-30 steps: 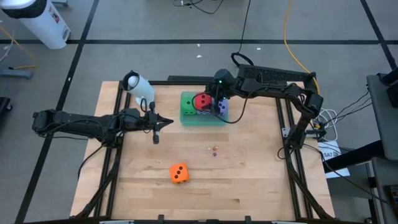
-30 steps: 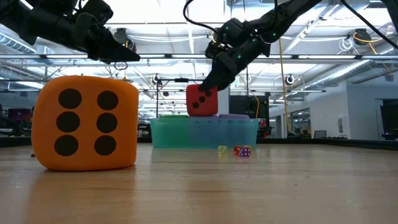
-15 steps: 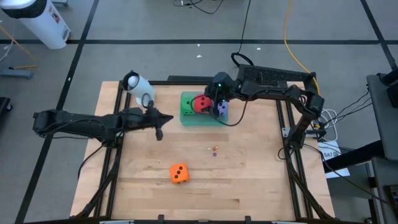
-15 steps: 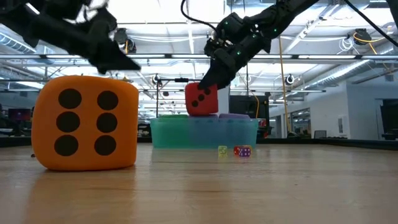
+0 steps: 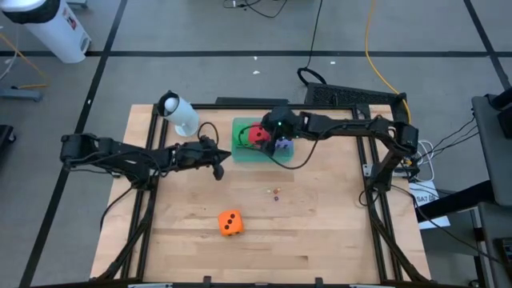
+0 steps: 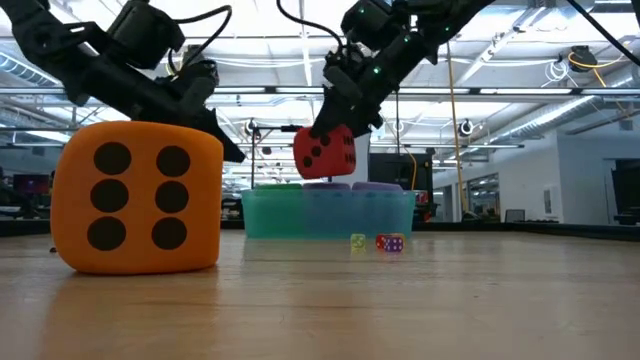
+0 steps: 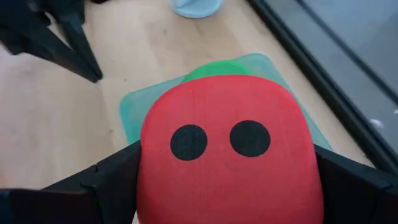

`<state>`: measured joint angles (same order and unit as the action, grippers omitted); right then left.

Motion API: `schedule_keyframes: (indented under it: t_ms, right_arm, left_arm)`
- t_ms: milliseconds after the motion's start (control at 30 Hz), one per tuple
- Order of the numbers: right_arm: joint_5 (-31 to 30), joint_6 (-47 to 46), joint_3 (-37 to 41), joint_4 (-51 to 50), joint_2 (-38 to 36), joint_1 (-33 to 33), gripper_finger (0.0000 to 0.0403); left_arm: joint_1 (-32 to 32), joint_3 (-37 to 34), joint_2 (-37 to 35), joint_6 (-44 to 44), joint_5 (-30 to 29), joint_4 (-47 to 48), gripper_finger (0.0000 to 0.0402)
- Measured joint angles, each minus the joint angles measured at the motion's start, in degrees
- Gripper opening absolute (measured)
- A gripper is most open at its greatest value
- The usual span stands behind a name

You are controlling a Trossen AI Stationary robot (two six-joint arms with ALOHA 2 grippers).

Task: Pick & Place Dice
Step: Put the large red dice into the blue bin

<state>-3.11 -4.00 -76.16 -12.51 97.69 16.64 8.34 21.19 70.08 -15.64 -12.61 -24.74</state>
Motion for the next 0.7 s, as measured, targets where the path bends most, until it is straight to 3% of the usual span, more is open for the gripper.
schedule_keyframes:
  t_ms: [133, 333, 500, 700]
  right_arm:
    - [-5.3, -1.3, -0.1, 0.2, 0.0, -3.2, 0.0358]
    - [-5.7, -2.8, -0.1, 0.6, 0.0, -6.1, 0.0357]
    - [-1.1, -0.7, -0.1, 2.6, 0.0, -6.7, 0.0357]
    - [3.0, 3.1, 0.9, 6.2, -0.1, -6.4, 0.0357]
  left_arm:
    - [1.9, 0.6, 0.0, 0.3, -1.5, 0.6, 0.0021]
    - [6.4, 0.9, 0.0, 0.8, -2.0, 1.3, 0.0021]
    - [11.5, 1.1, 0.0, 3.7, -2.4, 0.1, 0.0021]
    - [16.1, 2.5, 0.9, 6.0, 5.9, 0.7, 0.0021]
